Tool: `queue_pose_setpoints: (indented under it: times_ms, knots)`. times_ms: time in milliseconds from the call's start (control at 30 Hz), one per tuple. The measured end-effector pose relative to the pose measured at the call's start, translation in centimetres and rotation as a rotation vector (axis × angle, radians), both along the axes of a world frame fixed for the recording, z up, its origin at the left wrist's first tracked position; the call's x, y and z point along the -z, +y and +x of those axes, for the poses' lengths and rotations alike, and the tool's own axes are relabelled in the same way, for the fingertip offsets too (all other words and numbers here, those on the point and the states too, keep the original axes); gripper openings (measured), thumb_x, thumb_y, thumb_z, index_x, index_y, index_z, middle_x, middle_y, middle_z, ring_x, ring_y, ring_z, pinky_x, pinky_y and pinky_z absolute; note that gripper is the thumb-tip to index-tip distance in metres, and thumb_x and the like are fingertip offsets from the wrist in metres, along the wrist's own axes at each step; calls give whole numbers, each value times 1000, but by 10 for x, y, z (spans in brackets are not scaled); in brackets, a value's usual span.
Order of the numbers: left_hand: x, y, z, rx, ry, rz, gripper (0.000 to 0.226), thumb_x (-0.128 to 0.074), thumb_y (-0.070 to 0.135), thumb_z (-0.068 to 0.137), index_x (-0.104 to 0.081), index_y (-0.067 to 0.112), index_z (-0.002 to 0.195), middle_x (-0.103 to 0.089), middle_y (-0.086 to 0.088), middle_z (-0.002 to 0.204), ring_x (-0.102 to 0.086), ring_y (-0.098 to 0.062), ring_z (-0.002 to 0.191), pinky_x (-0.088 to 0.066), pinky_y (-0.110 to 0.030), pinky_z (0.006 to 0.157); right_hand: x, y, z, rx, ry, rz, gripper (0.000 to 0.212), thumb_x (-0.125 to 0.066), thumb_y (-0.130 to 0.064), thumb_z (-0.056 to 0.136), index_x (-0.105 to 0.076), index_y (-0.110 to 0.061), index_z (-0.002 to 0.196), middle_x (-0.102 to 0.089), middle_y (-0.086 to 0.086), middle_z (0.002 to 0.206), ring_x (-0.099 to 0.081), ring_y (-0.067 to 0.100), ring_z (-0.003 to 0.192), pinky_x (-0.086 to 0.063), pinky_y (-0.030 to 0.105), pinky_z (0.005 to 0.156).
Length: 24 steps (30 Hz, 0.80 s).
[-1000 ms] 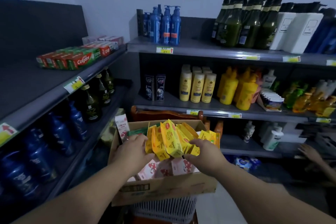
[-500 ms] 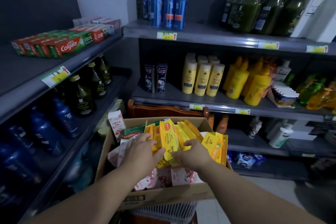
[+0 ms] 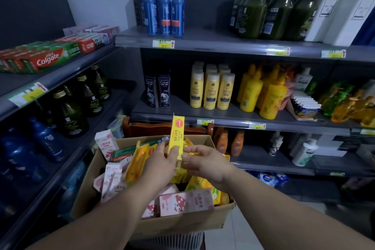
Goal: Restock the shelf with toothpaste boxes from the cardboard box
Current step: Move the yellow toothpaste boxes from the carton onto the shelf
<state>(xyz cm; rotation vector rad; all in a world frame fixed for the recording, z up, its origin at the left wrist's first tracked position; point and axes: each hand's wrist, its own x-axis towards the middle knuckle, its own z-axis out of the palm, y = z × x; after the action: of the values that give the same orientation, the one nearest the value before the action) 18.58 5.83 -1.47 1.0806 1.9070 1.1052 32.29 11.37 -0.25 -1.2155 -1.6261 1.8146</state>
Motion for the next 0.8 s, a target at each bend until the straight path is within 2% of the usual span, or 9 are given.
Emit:
queue_pose_setpoints:
  times_ms: [67, 133, 200, 300, 367, 533, 633, 700, 800]
  knots:
    - [0, 1, 5, -33, -89, -8, 48, -39, 39, 100, -34, 27, 146, -57, 9, 114, -61, -8, 85, -58, -37, 80, 4, 13, 9, 16, -189, 243, 21, -60, -30, 95, -66, -23, 113, -69, -1, 112, -65, 17, 103, -55, 35, 90]
    - [1, 0, 10, -23, -81, -27, 49, -37, 38, 102, -29, 27, 148, -55, 9, 118, -63, -10, 84, -57, -29, 71, 12, 29, 21, -22, -418, 509, 31, -59, -24, 94, -61, -27, 124, -62, -7, 125, -61, 14, 107, -55, 34, 88]
    - [3, -3, 13, -11, -54, -34, 49, -36, 38, 102, -27, 28, 149, -56, 18, 101, -65, -15, 85, -48, -19, 61, 23, 43, 33, -218, -670, 651, 56, -61, -13, 88, -48, -33, 138, -50, -8, 138, -54, 18, 119, -53, 29, 87]
    - [9, -6, 11, -36, -20, -60, 44, -35, 42, 101, -33, 34, 145, -57, 14, 88, -68, -28, 84, -45, -20, 58, 35, 54, 42, -451, -877, 763, 78, -68, -9, 82, -34, -34, 148, -38, -6, 148, -40, 21, 134, -46, 32, 101]
    - [9, -9, 10, -50, -13, -63, 41, -35, 43, 101, -37, 36, 142, -57, 7, 90, -67, -33, 87, -46, -26, 59, 37, 57, 43, -501, -911, 805, 82, -66, -4, 83, -29, -33, 150, -35, -4, 152, -38, 22, 134, -43, 33, 103]
    - [11, -17, 13, -148, -95, -24, 41, -38, 36, 101, -39, 30, 142, -59, 4, 110, -63, -17, 91, -44, -8, 44, 32, 62, 40, -551, -963, 982, 62, -61, -5, 85, -41, -33, 137, -46, -1, 139, -44, 23, 122, -45, 36, 94]
    - [12, -21, 15, -189, -52, -19, 44, -40, 35, 100, -37, 28, 144, -56, 3, 113, -63, -17, 89, -43, -7, 42, 24, 67, 40, -618, -947, 952, 56, -69, -12, 82, -45, -32, 128, -53, -1, 128, -50, 21, 113, -48, 34, 86]
    - [11, -24, 15, -206, -27, -5, 43, -42, 35, 100, -39, 28, 143, -56, 9, 105, -62, -14, 88, -48, -11, 48, 9, 71, 40, -612, -859, 842, 53, -74, -15, 80, -47, -31, 123, -54, -2, 118, -53, 18, 104, -51, 30, 78]
    - [8, -27, 14, -223, 54, 17, 39, -42, 40, 99, -44, 33, 138, -60, 9, 113, -62, -17, 96, -57, -35, 78, -20, 74, 41, -529, -631, 649, 47, -78, -17, 79, -52, -31, 115, -54, -6, 108, -56, 15, 97, -50, 21, 64]
